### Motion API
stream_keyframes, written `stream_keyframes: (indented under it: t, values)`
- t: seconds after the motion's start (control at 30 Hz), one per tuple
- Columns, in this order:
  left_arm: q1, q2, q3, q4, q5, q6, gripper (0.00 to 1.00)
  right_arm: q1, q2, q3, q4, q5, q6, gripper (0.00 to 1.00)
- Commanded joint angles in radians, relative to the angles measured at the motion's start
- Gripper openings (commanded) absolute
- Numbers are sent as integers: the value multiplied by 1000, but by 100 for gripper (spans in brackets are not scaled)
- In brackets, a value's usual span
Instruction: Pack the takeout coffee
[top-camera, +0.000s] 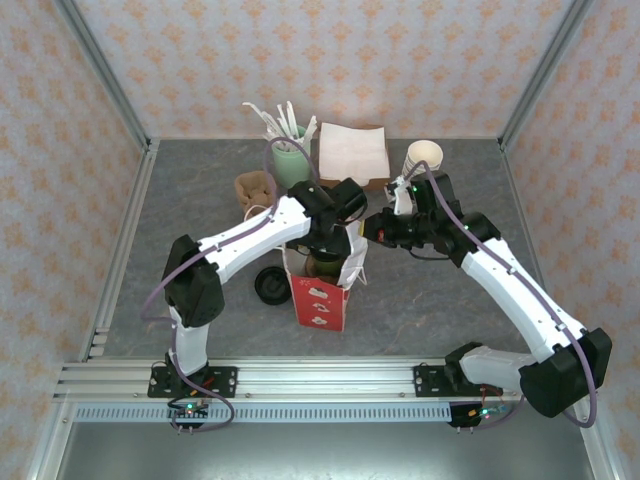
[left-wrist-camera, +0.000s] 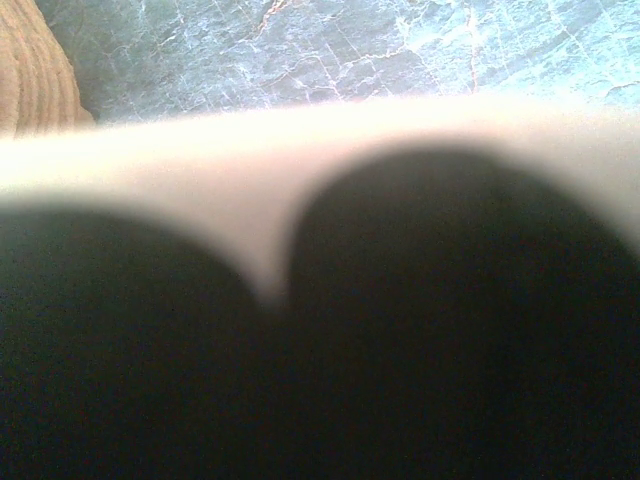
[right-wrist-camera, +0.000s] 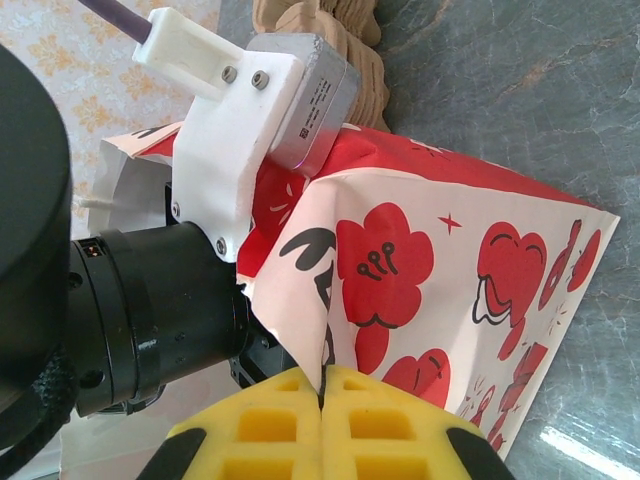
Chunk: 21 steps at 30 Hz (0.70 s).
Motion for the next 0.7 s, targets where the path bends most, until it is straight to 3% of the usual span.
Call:
stream_keyframes:
  t: [0.0, 0.67]
  values:
    - [-19, -96, 49, 25, 60, 23, 95, 0, 20, 20, -24, 26, -15, 0]
    - [-39, -123, 15, 50, 96, 29, 82, -20, 33, 19, -29, 19, 5, 0]
